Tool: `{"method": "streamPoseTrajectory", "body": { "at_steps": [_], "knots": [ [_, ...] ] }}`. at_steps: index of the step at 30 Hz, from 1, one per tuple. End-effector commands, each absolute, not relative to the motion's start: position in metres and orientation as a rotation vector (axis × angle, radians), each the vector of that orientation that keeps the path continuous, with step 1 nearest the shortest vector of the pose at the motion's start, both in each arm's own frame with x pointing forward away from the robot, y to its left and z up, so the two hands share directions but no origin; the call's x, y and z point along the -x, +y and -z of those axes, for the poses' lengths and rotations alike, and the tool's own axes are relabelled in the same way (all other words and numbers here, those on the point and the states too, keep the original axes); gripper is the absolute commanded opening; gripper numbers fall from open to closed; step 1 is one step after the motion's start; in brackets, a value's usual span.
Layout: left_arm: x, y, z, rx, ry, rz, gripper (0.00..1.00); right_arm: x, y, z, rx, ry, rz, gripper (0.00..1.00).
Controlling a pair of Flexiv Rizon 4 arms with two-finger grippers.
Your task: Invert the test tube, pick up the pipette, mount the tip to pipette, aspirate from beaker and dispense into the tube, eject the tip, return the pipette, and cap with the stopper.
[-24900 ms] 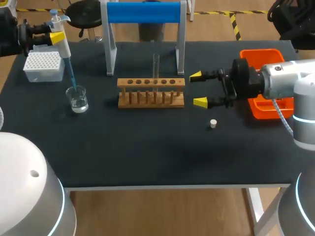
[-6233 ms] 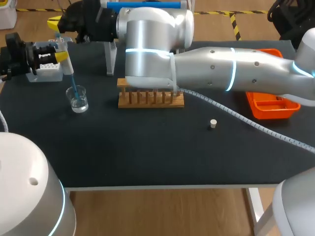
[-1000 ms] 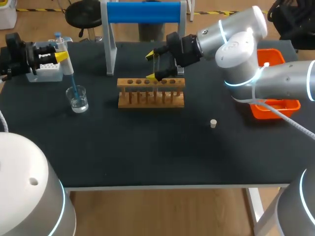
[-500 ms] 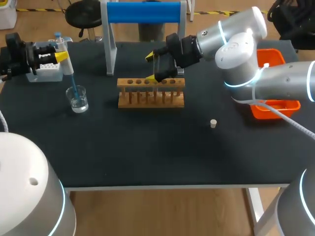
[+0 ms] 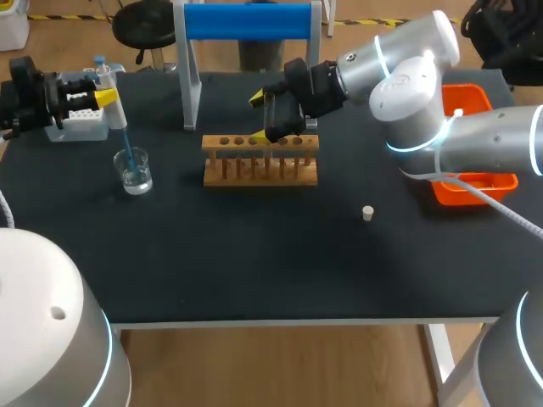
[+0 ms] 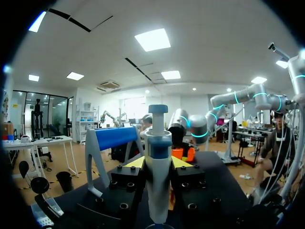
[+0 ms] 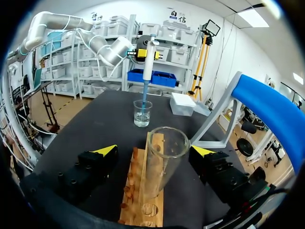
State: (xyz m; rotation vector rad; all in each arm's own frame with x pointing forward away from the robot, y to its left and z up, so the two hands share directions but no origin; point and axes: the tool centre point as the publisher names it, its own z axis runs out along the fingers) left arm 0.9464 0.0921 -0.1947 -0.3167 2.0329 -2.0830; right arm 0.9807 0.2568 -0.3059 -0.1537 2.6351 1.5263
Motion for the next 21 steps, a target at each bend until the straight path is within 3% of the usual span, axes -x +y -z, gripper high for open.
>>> {"method": "streamPoseTrajectory", "body": {
  "at_steps": [1,21],
  "knots": [
    [-0.946,0.092,0.194,0.317,2.034,2.083,0.00,-0.981,0.256,0.305,0.155,2.637,-1.525,1.00],
    [-0.940,0.084,0.166,0.292,2.060,2.023,0.00,-0.981,0.256,0.305,0.155,2.637,-1.525,1.00]
  ]
}}
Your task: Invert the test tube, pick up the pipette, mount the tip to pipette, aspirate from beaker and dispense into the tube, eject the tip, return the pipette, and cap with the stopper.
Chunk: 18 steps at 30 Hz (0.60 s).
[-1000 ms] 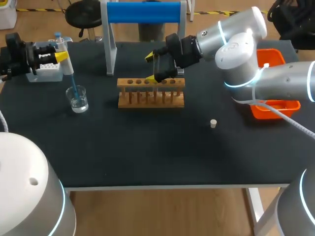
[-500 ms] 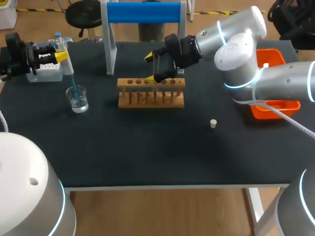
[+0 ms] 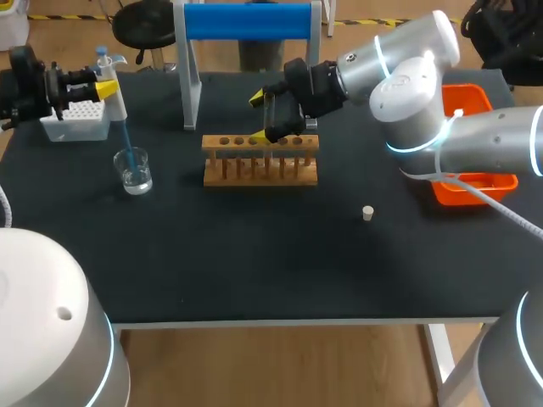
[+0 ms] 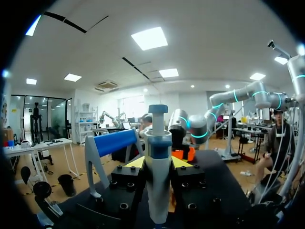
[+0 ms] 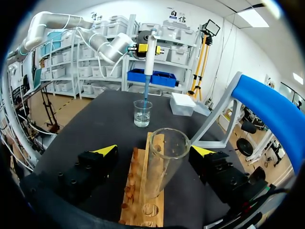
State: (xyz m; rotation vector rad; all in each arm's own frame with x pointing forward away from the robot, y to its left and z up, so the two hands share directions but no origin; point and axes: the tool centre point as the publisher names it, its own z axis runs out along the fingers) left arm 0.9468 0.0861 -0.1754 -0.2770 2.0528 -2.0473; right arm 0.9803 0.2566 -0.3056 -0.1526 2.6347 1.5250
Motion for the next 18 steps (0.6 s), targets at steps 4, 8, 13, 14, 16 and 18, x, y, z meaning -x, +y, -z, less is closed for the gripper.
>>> {"method": "streamPoseTrajectory", "body": {
  "at_steps": [4,8,13,14,16,18],
  "knots": [
    [-0.939,0.083,0.158,0.278,2.072,1.998,0.00,-0.981,0.256,0.305,0.155,2.637,-1.525,1.00],
    [-0.937,0.082,0.146,0.263,2.074,1.970,0.00,-0.981,0.256,0.305,0.155,2.637,-1.525,1.00],
    [-0.934,0.078,0.133,0.238,2.079,1.946,0.00,-0.981,0.256,0.305,0.155,2.637,-1.525,1.00],
    [-0.933,0.076,0.130,0.231,2.080,1.941,0.00,-0.981,0.256,0.305,0.155,2.637,-1.525,1.00],
    [-0.931,0.073,0.125,0.215,2.079,1.936,0.00,-0.981,0.256,0.305,0.155,2.637,-1.525,1.00],
    [-0.930,0.069,0.121,0.205,2.083,1.933,0.00,-0.981,0.256,0.305,0.155,2.637,-1.525,1.00]
  ]
}}
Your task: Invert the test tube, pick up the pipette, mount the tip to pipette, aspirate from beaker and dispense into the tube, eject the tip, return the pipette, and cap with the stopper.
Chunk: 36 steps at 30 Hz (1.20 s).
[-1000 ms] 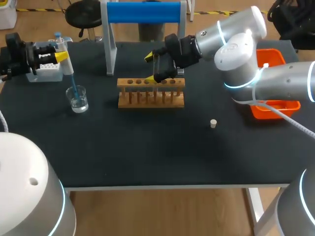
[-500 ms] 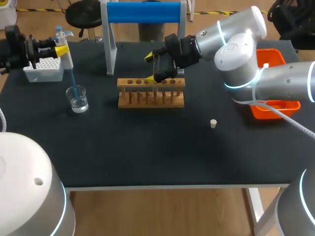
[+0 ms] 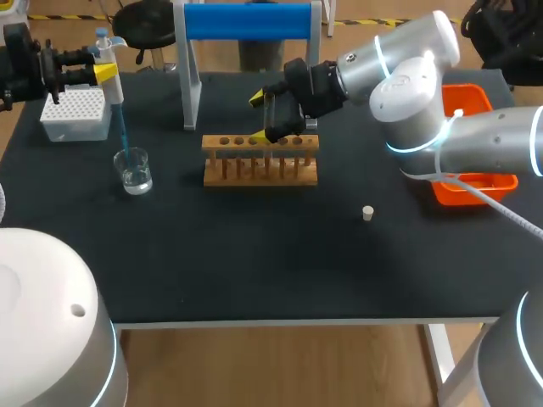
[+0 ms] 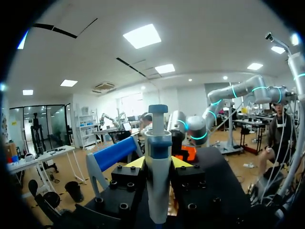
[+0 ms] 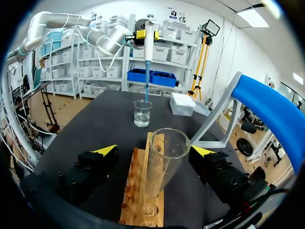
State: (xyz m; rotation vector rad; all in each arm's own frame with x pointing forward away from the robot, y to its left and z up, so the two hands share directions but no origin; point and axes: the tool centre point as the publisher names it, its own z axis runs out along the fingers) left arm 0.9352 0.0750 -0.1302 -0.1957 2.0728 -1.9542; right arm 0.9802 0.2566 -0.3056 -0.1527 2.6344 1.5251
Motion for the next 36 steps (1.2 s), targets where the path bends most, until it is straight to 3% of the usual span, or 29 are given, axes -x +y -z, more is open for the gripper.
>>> {"method": "streamPoseTrajectory", "body": {
  "at_steps": [1,36],
  "knots": [
    [-0.930,0.067,0.119,0.199,2.084,1.932,0.00,-0.981,0.256,0.305,0.155,2.637,-1.525,1.00],
    [-0.956,-0.058,0.019,-0.106,2.111,2.147,0.00,-0.981,0.256,0.305,0.155,2.637,-1.525,1.00]
  ]
}}
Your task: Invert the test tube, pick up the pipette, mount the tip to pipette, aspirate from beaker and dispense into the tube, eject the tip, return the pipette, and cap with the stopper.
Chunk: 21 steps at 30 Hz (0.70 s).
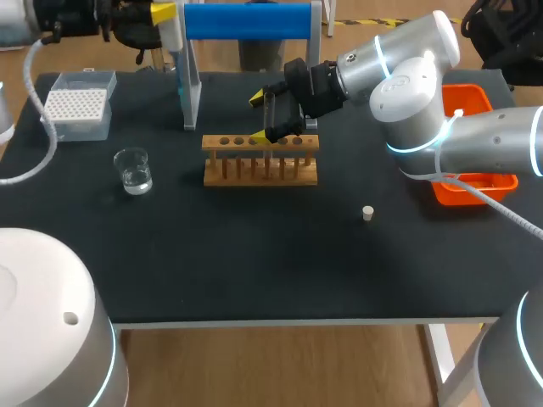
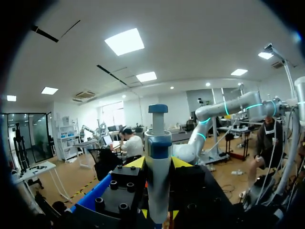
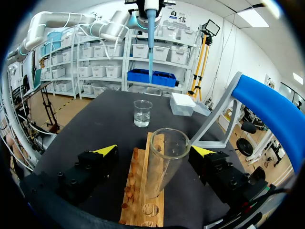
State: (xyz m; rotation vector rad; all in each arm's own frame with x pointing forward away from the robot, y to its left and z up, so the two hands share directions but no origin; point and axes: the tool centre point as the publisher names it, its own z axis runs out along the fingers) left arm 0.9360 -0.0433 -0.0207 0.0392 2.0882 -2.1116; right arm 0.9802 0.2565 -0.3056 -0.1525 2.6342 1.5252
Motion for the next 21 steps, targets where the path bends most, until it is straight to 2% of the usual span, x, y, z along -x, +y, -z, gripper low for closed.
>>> {"method": "streamPoseTrajectory", "body": {
  "at_steps": [1,21],
  "knots": [
    [-0.9581,-0.0642,0.0152,-0.121,2.111,2.160,0.00,-0.9808,0.2558,0.3051,0.155,2.637,-1.525,1.00],
    [-0.9592,-0.0695,0.0124,-0.134,2.118,2.164,0.00,-0.9808,0.2558,0.3051,0.155,2.637,-1.525,1.00]
  ]
}}
